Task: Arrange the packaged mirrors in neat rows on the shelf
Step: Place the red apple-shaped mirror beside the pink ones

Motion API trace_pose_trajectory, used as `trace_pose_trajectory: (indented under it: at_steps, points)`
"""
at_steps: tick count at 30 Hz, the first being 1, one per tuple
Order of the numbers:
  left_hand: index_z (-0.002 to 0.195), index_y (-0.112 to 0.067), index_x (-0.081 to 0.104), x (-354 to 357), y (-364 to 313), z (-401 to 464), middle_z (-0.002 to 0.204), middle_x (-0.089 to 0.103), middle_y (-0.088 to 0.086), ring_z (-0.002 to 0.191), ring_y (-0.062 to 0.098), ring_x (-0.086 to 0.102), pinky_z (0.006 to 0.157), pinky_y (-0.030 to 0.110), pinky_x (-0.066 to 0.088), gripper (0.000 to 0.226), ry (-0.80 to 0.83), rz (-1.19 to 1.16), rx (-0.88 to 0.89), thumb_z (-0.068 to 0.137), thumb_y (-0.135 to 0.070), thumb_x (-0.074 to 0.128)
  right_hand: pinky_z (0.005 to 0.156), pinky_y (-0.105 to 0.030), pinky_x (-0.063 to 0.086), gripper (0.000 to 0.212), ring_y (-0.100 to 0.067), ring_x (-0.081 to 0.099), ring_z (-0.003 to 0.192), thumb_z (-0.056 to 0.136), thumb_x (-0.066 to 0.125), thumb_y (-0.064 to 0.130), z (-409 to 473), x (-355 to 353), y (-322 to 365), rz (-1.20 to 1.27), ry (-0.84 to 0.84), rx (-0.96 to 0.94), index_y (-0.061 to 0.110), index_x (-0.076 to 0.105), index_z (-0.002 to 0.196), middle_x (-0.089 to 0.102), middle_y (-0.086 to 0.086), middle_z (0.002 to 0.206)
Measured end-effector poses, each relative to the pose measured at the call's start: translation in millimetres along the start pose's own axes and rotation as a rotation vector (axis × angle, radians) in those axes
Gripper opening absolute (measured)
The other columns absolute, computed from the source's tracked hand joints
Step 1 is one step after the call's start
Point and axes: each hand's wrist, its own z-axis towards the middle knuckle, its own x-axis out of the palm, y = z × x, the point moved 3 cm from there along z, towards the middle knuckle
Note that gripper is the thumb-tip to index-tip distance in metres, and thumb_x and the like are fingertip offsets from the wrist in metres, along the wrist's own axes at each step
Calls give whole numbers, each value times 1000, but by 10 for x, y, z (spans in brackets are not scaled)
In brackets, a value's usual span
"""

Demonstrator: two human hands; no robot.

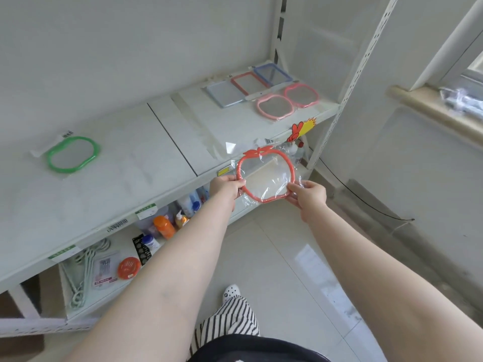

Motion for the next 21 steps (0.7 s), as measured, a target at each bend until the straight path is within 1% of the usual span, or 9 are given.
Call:
trace_pose_trajectory:
  at_steps: [3, 6, 10, 12, 14, 16, 18, 19, 21]
  points:
    - [72, -15, 62, 186, -63, 226, 71, 68, 4, 64, 17, 66, 58, 24, 50, 23, 14, -18, -9, 76, 5, 72, 79, -36, 60, 12, -20, 73, 59, 77, 72, 1, 219, 34, 90, 3, -25, 13, 7, 66, 85, 72, -8, 84]
    - [78, -13, 64, 376, -184, 504, 71, 67, 3, 63, 15, 65, 59, 22, 52, 22, 14, -43, -5, 75, 7, 73, 68, -29, 62, 19, -18, 72, 57, 78, 72, 0, 478, 111, 243, 3, -42, 24, 6, 66, 94, 71, -9, 83]
    - [79, -10, 66, 586, -416, 884, 65, 67, 2, 59, 14, 65, 70, 27, 58, 20, 14, -66, -11, 74, 8, 73, 56, -22, 60, 26, -14, 70, 52, 78, 72, 0, 804, 299, 536, -16, -42, 15, 6, 62, 101, 70, -11, 85]
    - [78, -8, 65, 666, -540, 1038, 60, 66, 2, 54, 13, 63, 67, 24, 58, 19, 20, -79, -13, 75, 9, 72, 51, -20, 58, 24, -13, 69, 48, 79, 72, -2, 945, 395, 668, -31, -47, 14, 7, 62, 99, 70, -11, 81]
    - [82, -7, 66, 729, -653, 1192, 60, 65, 3, 51, 12, 62, 57, 20, 57, 18, 26, -84, -7, 76, 9, 71, 47, -19, 56, 21, -15, 68, 48, 79, 70, -3, 1086, 497, 777, -53, -40, 6, 2, 64, 98, 68, -11, 77]
    - [81, -9, 67, 748, -739, 1339, 60, 66, 4, 44, 11, 62, 48, 18, 53, 18, 14, -78, -3, 76, 7, 72, 47, -20, 56, 20, -19, 69, 55, 79, 70, -3, 1234, 615, 859, -80, -24, 5, 0, 64, 98, 67, -12, 77]
    - [76, -13, 66, 742, -791, 1475, 48, 66, -2, 39, 8, 62, 60, 24, 53, 19, -13, -80, -28, 76, 5, 72, 47, -21, 56, 15, -20, 68, 57, 79, 70, -4, 1392, 752, 910, -91, 4, 15, 1, 64, 92, 67, -13, 79]
    - [75, -15, 65, 739, -810, 1543, 43, 64, -5, 41, 9, 62, 65, 26, 52, 20, -30, -84, -39, 76, 4, 72, 50, -24, 58, 13, -22, 69, 58, 79, 70, -4, 1480, 820, 932, -103, 20, 18, 2, 64, 89, 68, -14, 81]
    - [75, -15, 65, 747, -862, 1684, 38, 61, -7, 47, 13, 61, 65, 24, 51, 19, -73, -95, -40, 76, 3, 73, 67, -35, 62, 13, -24, 70, 63, 80, 70, -1, 1676, 955, 978, -165, 47, 22, 2, 67, 92, 70, -13, 81]
